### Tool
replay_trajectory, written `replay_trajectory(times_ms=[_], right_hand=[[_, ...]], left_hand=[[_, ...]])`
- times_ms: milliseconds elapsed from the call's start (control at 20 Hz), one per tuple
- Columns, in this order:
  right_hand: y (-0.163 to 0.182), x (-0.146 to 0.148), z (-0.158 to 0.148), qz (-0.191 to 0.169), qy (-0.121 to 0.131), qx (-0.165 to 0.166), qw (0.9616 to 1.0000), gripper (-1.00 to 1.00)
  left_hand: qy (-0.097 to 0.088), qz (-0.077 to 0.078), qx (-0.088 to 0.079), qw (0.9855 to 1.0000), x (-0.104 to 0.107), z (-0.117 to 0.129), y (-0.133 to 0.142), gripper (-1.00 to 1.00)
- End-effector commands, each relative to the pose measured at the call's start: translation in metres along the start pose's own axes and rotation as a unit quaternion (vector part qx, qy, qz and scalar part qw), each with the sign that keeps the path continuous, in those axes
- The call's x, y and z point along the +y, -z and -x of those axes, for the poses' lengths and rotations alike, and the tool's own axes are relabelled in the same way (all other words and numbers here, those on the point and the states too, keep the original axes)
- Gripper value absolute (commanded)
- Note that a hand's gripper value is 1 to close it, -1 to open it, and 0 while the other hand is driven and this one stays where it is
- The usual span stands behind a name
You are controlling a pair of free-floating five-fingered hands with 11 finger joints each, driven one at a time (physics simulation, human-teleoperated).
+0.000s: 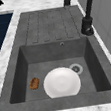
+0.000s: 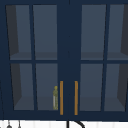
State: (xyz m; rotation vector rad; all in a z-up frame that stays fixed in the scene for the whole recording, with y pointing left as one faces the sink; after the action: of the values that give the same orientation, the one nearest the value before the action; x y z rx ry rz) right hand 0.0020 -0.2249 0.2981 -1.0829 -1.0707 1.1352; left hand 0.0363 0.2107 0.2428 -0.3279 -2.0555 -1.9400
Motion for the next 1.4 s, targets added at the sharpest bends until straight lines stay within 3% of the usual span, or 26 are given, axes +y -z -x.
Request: replay_trajectory(times_ms=[0,550,600,700,1350], right_hand=[[0.000,0.000,0.000,0.000,0.000,0.000,1.0000,0.00],[0.000,0.000,0.000,0.000,0.000,0.000,1.0000,0.00],[-0.001,0.000,0.000,0.000,0.000,0.000,1.0000,-1.00],[-0.004,0.001,0.000,0.005,0.004,0.003,1.0000,-1.00],[0.024,-0.038,0.050,-0.043,0.014,-0.005,0.9990,-1.00]], left_hand=[[0.000,-0.001,0.002,1.0000,0.000,0.001,0.000,-1.00],[0.000,0.000,0.000,1.0000,0.000,-0.001,0.000,-1.00],[0.000,0.000,0.000,1.0000,-0.001,-0.002,0.000,0.00],[0.005,0.006,-0.004,1.0000,0.000,-0.002,0.000,0.00],[0.021,-0.003,0.002,0.9998,-0.001,-0.001,0.001,0.00]])
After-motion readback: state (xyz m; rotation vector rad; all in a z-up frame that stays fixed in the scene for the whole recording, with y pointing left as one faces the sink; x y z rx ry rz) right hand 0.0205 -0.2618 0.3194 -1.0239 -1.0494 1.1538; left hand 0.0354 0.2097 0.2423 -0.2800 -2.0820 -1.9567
